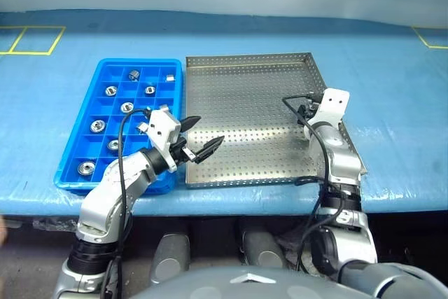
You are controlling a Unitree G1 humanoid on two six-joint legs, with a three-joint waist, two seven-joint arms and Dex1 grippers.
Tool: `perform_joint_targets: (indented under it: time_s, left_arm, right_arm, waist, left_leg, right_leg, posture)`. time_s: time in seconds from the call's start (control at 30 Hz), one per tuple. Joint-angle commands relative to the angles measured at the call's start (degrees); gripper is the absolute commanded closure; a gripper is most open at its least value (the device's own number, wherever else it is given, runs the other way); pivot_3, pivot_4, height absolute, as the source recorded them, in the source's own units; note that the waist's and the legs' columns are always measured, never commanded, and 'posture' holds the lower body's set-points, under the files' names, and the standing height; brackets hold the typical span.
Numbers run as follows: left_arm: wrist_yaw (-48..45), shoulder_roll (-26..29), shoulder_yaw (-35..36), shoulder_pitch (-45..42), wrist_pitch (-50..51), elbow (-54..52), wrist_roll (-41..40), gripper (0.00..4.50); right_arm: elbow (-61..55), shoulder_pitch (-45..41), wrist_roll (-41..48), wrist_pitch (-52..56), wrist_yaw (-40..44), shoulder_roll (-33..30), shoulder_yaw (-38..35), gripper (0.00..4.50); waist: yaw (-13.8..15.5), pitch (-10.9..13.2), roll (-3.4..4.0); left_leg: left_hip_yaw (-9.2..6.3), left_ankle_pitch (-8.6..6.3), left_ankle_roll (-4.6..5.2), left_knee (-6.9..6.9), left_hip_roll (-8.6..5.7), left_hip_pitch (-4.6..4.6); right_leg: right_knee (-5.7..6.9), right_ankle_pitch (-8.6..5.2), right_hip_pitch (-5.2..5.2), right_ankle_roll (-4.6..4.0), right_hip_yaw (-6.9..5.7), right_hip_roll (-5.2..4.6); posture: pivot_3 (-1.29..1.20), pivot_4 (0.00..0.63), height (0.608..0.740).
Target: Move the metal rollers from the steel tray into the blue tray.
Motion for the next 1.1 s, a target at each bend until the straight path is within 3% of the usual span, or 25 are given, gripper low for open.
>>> perform_joint_targets:
  time_s: [0.03, 0.2, 0.4, 0.53, 0.8, 1.1]
  left_arm:
    - [0.27, -0.54, 0.34, -0.74, 0.21, -1.39, -1.28, 0.06]
    - [0.87, -1.26, 0.31, -0.58, 0.25, -1.51, -1.59, 0.0]
    - [1.66, -1.63, 1.03, -0.03, 0.2, -1.92, -1.56, 0.0]
    - [1.69, -1.42, 0.97, 0.0, 0.19, -2.0, -1.65, 0.0]
    - [1.04, -1.37, -0.74, -0.32, -0.69, -1.42, -0.82, 0.0]
    - [1.07, -1.78, -1.35, -0.34, -1.5, -0.75, -0.35, 0.0]
  right_arm:
    - [8.12, -4.04, -0.77, -6.25, -1.24, -2.41, -1.22, 0.98]
    - [17.05, -7.39, -1.55, -12.42, -1.59, -4.8, -0.2, 2.56]
    - [14.58, -6.36, -0.01, -12.87, -2.3, -4.6, -0.61, 4.46]
    - [6.47, -3.78, 2.98, -8.94, -2.0, -2.8, -1.45, 4.46]
    - [-22.66, 7.1, 10.01, 5.64, 2.38, 1.01, 1.81, 4.46]
    - [-43.85, 17.84, 11.92, 16.32, 1.39, 3.2, 4.96, 4.46]
  waist:
    - [-0.02, 0.0, 0.0]
    - [-0.02, 0.01, 0.01]
    - [0.34, 0.03, 0.05]
    - [0.47, 0.04, 0.07]
    - [0.28, 0.05, 0.25]
    - [0.32, 0.04, 0.26]
  left_leg:
    - [0.0, 0.0, 0.0, -0.01, -0.01, 0.0]
    - [-0.01, 0.0, 0.01, -0.01, -0.04, -0.01]
    - [-0.06, 0.0, 0.01, 0.02, -0.08, -0.02]
    - [-0.09, 0.0, 0.03, 0.03, -0.12, -0.07]
    - [-0.13, 0.0, 0.03, -0.03, -0.01, -0.04]
    - [-0.12, 0.0, 0.02, 0.02, 0.02, -0.05]
  right_leg:
    - [-0.01, 0.02, 0.0, -0.03, 0.0, 0.0]
    - [-0.01, 0.04, 0.01, -0.03, 0.03, 0.0]
    - [0.0, 0.05, 0.04, -0.01, 0.04, 0.0]
    - [-0.04, 0.07, 0.04, 0.01, 0.04, -0.03]
    - [0.01, 0.02, 0.0, -0.04, 0.0, 0.07]
    - [0.0, -0.27, 0.0, 0.09, 0.0, 0.06]
  posture:
    - [-0.04, 0.15, 0.74]
    - [-0.02, 0.15, 0.74]
    - [-0.01, 0.15, 0.74]
    - [-0.01, 0.15, 0.74]
    - [-0.02, 0.15, 0.74]
    - [-0.03, 0.15, 0.74]
